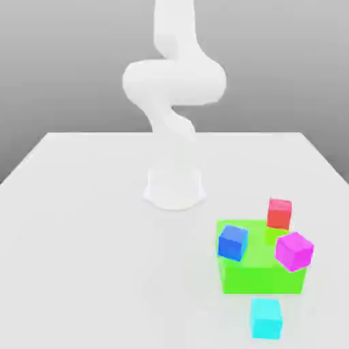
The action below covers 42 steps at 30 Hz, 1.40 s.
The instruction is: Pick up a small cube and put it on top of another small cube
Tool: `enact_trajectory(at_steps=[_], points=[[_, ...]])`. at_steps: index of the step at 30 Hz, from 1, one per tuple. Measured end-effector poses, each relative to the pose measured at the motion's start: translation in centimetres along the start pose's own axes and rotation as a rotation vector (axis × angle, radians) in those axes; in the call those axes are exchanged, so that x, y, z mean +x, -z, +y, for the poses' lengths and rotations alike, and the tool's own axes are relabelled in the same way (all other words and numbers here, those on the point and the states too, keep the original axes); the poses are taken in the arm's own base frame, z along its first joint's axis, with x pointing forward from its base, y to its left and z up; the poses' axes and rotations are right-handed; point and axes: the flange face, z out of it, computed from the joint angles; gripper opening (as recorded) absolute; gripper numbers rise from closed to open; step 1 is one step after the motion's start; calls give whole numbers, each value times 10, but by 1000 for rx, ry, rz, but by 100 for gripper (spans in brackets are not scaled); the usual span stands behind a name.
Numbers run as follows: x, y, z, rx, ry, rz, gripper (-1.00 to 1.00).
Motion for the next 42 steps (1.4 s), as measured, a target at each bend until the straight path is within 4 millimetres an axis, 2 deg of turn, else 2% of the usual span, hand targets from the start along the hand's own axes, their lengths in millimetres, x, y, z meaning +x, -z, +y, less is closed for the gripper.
enact_trajectory(at_steps=[6, 12, 17, 22, 27, 31, 32, 38, 42], points=[[-38, -119, -12, -152, -10, -84, 0], [-94, -225, -1, -279, -15, -179, 0], [-154, -300, 20, -371, -20, -273, 0], [-223, -359, 49, -450, -29, -380, 0], [-292, -401, 83, -518, -53, -489, 0], [-322, -438, 107, -526, -58, -504, 0], [-328, -446, 113, -527, -57, -504, -100], [-331, -449, 116, -526, -57, -504, -100], [-313, -424, 98, -525, -59, -504, -100]])
